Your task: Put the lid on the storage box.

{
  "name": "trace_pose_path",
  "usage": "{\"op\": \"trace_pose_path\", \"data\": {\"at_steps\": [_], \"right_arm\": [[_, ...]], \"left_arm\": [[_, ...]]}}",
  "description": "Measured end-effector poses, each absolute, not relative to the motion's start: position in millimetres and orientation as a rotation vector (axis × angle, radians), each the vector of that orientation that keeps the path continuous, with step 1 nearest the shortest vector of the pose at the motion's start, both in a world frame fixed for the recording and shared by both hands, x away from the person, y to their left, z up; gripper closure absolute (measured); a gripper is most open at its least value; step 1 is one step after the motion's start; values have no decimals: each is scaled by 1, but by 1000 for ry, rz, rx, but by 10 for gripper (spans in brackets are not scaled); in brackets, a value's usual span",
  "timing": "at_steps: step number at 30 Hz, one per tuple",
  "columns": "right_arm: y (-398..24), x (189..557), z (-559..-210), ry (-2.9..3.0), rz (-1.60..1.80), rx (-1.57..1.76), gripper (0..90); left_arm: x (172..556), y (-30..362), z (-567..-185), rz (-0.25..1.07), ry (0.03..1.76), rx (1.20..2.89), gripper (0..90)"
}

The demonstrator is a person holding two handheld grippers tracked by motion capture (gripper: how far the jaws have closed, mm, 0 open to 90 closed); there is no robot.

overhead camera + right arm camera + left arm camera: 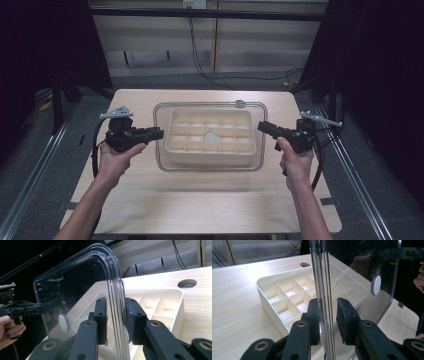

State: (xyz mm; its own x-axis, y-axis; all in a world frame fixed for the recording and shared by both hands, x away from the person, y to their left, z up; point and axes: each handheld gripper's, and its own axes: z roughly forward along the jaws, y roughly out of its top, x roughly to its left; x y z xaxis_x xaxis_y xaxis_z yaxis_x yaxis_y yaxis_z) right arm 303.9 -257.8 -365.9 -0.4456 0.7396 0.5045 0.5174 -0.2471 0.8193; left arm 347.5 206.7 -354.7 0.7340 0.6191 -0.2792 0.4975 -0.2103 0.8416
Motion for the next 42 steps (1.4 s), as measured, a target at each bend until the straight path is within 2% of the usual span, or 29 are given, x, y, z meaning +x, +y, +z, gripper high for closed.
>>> {"op": "trace_pose_path", "data": {"at_steps": [27, 42], "right_arm": [[-257, 344, -369, 1793, 1722, 1596, 720], [-259, 365, -381, 1794, 1682, 1659, 716]], "left_arm": [[389, 198, -352, 170, 942, 1848, 722], [413, 193, -367, 124, 995, 1865, 715]]}}
